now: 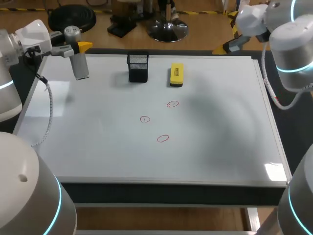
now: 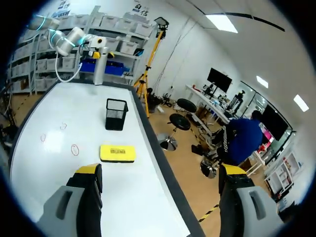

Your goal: Pick up the inspection probe, press it on each red-marked spot on the whiteboard one by one, put down the probe, pick up the eraser, and wipe off all the red marks.

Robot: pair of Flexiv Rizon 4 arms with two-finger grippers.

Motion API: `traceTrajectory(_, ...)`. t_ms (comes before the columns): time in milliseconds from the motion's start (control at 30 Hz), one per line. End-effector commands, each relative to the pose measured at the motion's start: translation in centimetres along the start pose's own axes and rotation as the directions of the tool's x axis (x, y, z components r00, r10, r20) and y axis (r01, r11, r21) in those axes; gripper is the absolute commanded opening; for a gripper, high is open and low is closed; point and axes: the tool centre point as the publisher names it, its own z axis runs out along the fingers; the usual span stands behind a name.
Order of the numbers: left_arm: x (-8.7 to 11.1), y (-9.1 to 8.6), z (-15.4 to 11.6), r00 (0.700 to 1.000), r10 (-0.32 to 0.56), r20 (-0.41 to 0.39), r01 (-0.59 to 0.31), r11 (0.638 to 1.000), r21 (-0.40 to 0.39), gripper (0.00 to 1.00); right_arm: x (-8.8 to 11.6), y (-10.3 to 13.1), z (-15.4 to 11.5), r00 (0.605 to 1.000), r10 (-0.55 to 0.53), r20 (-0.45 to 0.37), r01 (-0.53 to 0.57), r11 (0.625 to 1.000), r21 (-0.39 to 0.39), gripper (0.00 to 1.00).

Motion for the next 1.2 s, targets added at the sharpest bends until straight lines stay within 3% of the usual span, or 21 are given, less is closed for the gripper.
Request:
traceTrajectory(33,0.0,0.0,0.0,1.0,0.001,0.001,-0.001,1.0,0.001,0.0,-0.3,0.2,1.3,0.904,-0.16,-0.397,0.284,0.918,0.277,1.0)
traceTrajectory(267,0.0,0.0,0.0,1.0,0.001,0.001,-0.001,1.0,0.001,0.0,0.8,0.3,2.3,0.787,-0.253,-0.563,0.496,0.803,0.332,1.0)
traceTrajectory(533,0.0,0.0,0.0,1.0,0.001,0.001,-0.001,1.0,0.001,0.0,1.1,0.2,3.1,0.664,-0.315,-0.678,0.642,0.706,0.301,1.0)
traceTrajectory(667,0.0,0.0,0.0,1.0,0.001,0.001,-0.001,1.0,0.001,0.0,1.4,0.3,3.5,0.573,-0.348,-0.742,0.721,0.645,0.254,1.0)
traceTrajectory(900,0.0,0.0,0.0,1.0,0.001,0.001,-0.001,1.0,0.001,0.0,2.1,0.0,4.5,0.372,-0.392,-0.841,0.841,0.525,0.127,1.0)
traceTrajectory(967,0.0,0.0,0.0,1.0,0.001,0.001,-0.001,1.0,0.001,0.0,2.2,0.1,4.6,0.34,-0.408,-0.847,0.851,0.517,0.093,1.0)
traceTrajectory(1100,0.0,0.0,0.0,1.0,0.001,0.001,-0.001,1.0,0.001,0.0,2.5,0.4,4.7,0.237,-0.446,-0.863,0.882,0.472,-0.002,1.0)
traceTrajectory(1200,0.0,0.0,0.0,1.0,0.001,0.001,-0.001,1.0,0.001,0.0,2.8,0.6,4.7,0.186,-0.467,-0.864,0.904,0.427,-0.036,1.0)
